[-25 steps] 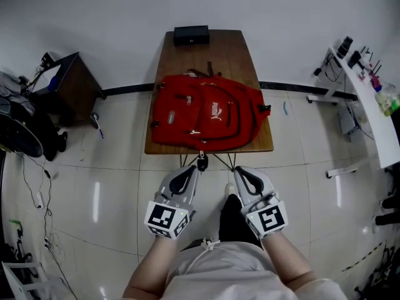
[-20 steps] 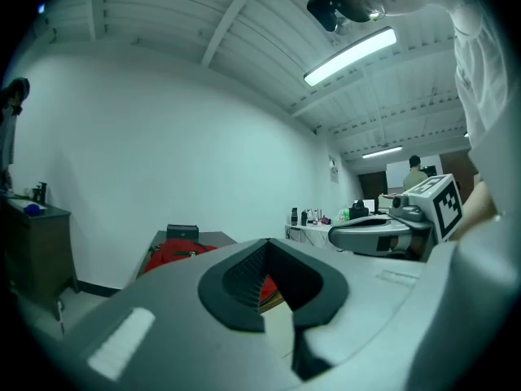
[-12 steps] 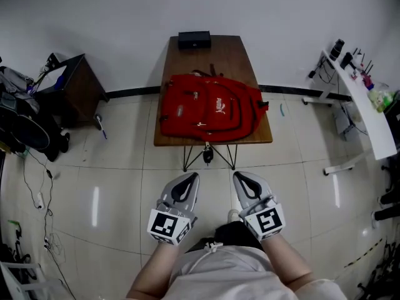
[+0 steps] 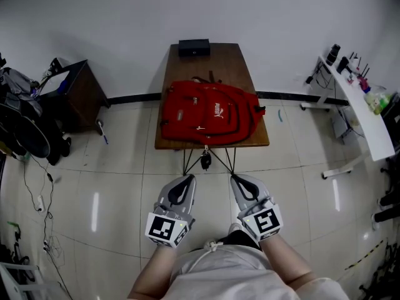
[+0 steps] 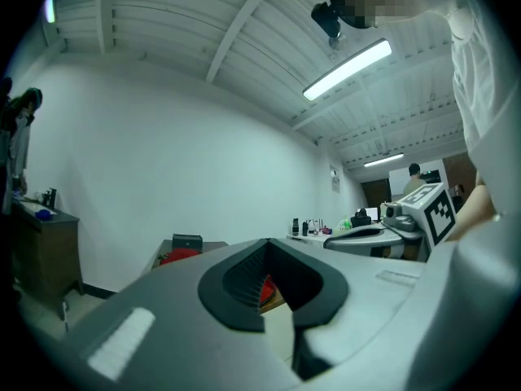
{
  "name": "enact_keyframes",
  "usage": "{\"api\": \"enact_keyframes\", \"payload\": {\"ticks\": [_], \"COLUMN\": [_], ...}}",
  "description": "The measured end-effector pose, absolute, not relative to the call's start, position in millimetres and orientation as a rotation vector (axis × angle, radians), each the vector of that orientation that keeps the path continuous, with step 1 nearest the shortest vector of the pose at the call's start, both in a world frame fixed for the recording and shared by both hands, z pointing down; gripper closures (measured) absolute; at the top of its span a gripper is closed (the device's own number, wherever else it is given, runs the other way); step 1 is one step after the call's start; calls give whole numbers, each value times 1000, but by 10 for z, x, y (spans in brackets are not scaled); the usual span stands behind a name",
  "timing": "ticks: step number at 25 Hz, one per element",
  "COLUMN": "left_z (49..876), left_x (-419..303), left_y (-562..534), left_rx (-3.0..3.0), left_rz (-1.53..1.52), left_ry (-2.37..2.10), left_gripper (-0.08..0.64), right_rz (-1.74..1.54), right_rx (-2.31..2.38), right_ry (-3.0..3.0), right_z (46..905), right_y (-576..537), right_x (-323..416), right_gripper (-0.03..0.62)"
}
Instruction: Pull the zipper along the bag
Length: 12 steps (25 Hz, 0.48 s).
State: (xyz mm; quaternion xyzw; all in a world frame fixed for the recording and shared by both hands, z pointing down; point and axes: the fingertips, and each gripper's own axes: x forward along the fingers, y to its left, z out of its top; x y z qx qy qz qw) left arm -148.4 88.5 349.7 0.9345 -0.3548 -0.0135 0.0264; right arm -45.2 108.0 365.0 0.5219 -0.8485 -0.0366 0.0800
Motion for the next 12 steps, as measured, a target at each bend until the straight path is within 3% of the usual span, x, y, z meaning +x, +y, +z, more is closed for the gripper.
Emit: {"api": "enact_keyframes", "payload": {"ticks": [12], "left_z": [3509], "left_x": [-1496], "left_y": [968], "left_rx": [2894], "left_rz": [-19], "left_ry": [-1073], "left_gripper": [554], "right_rz": [-106], "right_rx": [1597], "right_ry": [-2518], "right_z": [3613], "right_y": [1184], "right_x": [-461], "right_gripper": [584]}}
